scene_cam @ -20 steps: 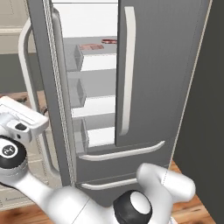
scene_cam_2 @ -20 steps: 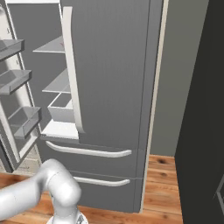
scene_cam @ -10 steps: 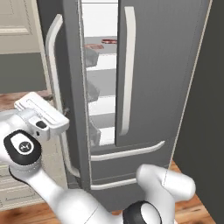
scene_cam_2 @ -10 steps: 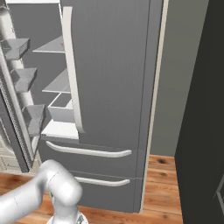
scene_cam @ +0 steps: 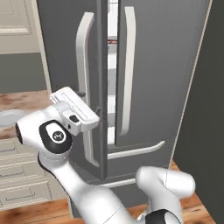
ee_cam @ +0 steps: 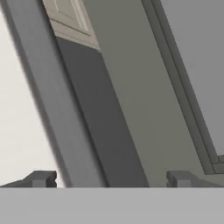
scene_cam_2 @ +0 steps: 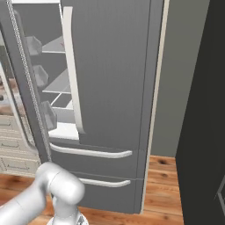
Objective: Place the steak on the counter behind the older steak on the same shelf of the fridge to maintain FIFO order. Close the fridge door when finished.
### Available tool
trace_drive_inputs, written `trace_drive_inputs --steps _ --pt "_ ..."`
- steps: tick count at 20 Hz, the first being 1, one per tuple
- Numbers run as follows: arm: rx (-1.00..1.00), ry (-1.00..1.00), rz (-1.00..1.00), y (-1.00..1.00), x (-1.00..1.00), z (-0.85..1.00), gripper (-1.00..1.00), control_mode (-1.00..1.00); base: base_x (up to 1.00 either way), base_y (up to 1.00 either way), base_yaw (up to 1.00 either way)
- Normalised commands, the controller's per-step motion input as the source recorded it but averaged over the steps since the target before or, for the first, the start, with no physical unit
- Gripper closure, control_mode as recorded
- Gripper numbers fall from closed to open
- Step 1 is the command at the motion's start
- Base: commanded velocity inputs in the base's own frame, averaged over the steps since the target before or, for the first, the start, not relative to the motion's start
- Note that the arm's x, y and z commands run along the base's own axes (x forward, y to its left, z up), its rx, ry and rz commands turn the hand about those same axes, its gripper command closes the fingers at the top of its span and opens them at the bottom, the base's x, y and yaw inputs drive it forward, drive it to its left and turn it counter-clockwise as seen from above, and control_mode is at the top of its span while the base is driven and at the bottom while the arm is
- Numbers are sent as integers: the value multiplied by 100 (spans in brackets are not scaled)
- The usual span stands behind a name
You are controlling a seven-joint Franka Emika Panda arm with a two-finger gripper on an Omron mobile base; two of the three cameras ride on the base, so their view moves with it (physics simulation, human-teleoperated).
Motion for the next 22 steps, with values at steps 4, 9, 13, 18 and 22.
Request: trace_drive_inputs --steps 4,9,13,18,22 --pt "5 0 -9 -90 5 1 -100 -100 0 0 0" --pt "4 0 -9 -75 15 5 -100 -100 0 0 0" --pt "3 0 -7 -61 24 5 -100 -100 0 0 0" --pt "5 -1 0 -30 44 0 -100 -100 0 0 0" --pt "5 -2 0 -1 76 0 -100 -100 0 0 0"
